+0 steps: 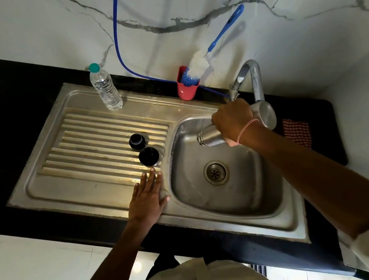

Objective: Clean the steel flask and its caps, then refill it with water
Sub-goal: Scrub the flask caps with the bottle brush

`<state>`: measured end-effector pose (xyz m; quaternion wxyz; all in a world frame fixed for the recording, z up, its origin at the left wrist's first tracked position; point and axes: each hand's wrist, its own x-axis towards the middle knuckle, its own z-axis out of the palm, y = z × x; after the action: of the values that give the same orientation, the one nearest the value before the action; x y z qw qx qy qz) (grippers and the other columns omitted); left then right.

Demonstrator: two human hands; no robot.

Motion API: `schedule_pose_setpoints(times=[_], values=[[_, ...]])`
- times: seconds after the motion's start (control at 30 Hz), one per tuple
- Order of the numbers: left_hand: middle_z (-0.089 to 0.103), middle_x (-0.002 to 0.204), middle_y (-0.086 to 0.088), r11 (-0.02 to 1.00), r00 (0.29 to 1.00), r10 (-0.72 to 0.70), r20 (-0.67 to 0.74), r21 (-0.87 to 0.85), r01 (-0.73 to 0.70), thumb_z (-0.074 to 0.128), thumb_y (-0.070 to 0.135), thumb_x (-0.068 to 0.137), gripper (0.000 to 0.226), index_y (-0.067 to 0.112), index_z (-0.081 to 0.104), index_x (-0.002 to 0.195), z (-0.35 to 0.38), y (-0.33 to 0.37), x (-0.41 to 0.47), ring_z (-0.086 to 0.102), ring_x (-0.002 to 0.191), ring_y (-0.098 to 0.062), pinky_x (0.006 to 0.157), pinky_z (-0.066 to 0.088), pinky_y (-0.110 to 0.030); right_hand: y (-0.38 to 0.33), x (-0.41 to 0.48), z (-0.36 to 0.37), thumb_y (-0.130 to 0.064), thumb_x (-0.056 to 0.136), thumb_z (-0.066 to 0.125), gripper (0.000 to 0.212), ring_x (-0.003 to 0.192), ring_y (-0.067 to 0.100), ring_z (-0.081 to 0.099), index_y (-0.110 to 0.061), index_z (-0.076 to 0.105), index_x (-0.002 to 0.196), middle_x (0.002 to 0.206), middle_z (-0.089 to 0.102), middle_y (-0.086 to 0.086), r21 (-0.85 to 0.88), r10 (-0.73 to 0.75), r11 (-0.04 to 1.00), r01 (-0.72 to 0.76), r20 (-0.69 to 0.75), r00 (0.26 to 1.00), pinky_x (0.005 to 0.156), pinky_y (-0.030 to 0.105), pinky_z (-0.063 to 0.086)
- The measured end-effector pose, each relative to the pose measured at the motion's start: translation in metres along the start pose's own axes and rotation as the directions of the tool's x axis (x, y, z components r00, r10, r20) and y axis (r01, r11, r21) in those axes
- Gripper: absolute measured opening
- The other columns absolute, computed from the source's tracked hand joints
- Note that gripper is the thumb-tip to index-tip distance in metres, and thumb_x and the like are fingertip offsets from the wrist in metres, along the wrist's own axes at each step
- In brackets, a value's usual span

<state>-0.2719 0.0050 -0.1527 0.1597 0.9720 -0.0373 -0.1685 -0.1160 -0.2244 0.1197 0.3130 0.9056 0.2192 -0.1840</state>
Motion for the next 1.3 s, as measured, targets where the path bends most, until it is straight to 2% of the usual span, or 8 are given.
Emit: schedule_pose_setpoints(times=[0.4, 0.57, 0.67, 0.8, 0.9, 1.07, 1.17, 1.3], values=[[-0.019, 0.168, 0.003, 0.999, 1.0, -0.003, 0.025, -0.041, 0.004, 0.051, 0.054, 0.1, 0.089, 0.033, -0.011, 0.159, -0.005, 0.003, 0.0, -0.015, 0.156, -0.024, 0.126, -0.002, -0.041, -0.001, 0.005, -0.02, -0.026, 0.088, 0.069, 0.028, 0.104, 0.032, 0.067, -0.012, 0.069, 0.112, 0.111, 0.07, 0.01, 0.002, 0.011, 1.0, -0.011, 0.038, 0.999, 0.092, 0.041, 0.051], [-0.022, 0.167, 0.002, 0.999, 0.997, -0.009, 0.076, -0.05, 0.013, 0.05, 0.045, 0.103, 0.085, 0.028, -0.011, 0.16, -0.009, 0.003, 0.003, -0.017, 0.156, -0.025, 0.128, 0.001, -0.043, -0.022, 0.034, 0.039, -0.04, 0.056, 0.092, 0.059, 0.092, 0.029, 0.068, -0.017, 0.068, 0.105, 0.101, 0.069, 0.002, 0.242, -0.009, 0.968, -0.07, 0.309, 0.951, 0.082, 0.037, 0.054], [-0.007, 0.17, 0.002, 0.988, 0.998, 0.028, 0.053, -0.155, -0.019, 0.049, 0.027, 0.106, 0.07, 0.021, 0.008, 0.163, -0.017, -0.001, 0.002, -0.004, 0.159, -0.024, 0.129, 0.01, -0.044, -0.031, 0.034, 0.098, -0.053, 0.055, 0.088, 0.076, 0.099, 0.024, 0.063, -0.023, 0.066, 0.121, 0.119, 0.067, 0.001, 0.572, -0.096, 0.8, -0.183, 0.423, 0.901, 0.086, 0.034, 0.053], [0.05, 0.154, 0.007, 0.933, 0.987, -0.007, -0.16, -0.356, -0.051, 0.057, 0.011, 0.099, 0.048, 0.025, 0.056, 0.145, -0.038, -0.004, -0.014, 0.049, 0.14, -0.016, 0.116, 0.041, -0.033, -0.051, 0.011, 0.147, -0.068, 0.052, 0.084, 0.083, 0.094, 0.021, 0.07, -0.027, 0.065, 0.121, 0.11, 0.071, -0.001, 0.861, -0.142, 0.312, -0.401, 0.46, 0.877, 0.088, 0.039, 0.058], [0.059, 0.145, 0.006, 0.902, 0.951, 0.026, -0.31, -0.403, -0.156, 0.057, 0.028, 0.099, 0.046, 0.033, 0.052, 0.145, -0.054, 0.005, -0.022, 0.06, 0.127, -0.014, 0.108, 0.048, -0.032, -0.055, -0.006, 0.124, -0.068, 0.066, 0.08, 0.073, 0.089, 0.021, 0.073, -0.036, 0.057, 0.126, 0.109, 0.07, -0.003, 0.896, -0.199, 0.063, -0.44, 0.443, 0.874, 0.075, 0.034, 0.06], [0.031, 0.164, -0.003, 0.905, 0.847, 0.202, -0.491, -0.238, -0.353, 0.087, 0.036, 0.08, 0.1, 0.025, 0.026, 0.159, -0.107, 0.023, -0.007, 0.037, 0.148, -0.021, 0.119, 0.035, -0.036, -0.059, 0.008, 0.047, -0.071, 0.062, 0.081, 0.075, 0.097, 0.032, 0.072, -0.042, 0.053, 0.126, 0.114, 0.069, 0.01, 0.925, -0.367, -0.073, -0.372, 0.322, 0.873, 0.09, 0.05, 0.058], [0.042, 0.158, -0.011, 0.902, 0.768, 0.299, -0.566, -0.096, -0.421, 0.082, 0.041, 0.085, 0.084, 0.012, 0.041, 0.153, -0.143, 0.013, 0.003, 0.044, 0.142, -0.03, 0.114, 0.04, -0.048, -0.068, 0.034, -0.006, -0.064, 0.065, 0.083, 0.082, 0.095, 0.038, 0.071, -0.019, 0.057, 0.127, 0.11, 0.071, 0.022, 0.922, -0.473, -0.103, -0.372, 0.283, 0.834, 0.092, 0.055, 0.056], [0.051, 0.149, -0.01, 0.956, 0.752, 0.15, -0.642, -0.098, -0.275, 0.066, 0.051, 0.093, 0.069, 0.015, 0.046, 0.148, -0.179, -0.022, 0.003, 0.051, 0.132, -0.028, 0.105, 0.047, -0.043, -0.093, 0.066, -0.07, -0.05, 0.089, 0.069, 0.059, 0.086, 0.033, 0.068, -0.001, 0.062, 0.121, 0.106, 0.072, 0.025, 0.952, -0.505, -0.139, -0.272, 0.168, 0.846, 0.09, 0.047, 0.057]])
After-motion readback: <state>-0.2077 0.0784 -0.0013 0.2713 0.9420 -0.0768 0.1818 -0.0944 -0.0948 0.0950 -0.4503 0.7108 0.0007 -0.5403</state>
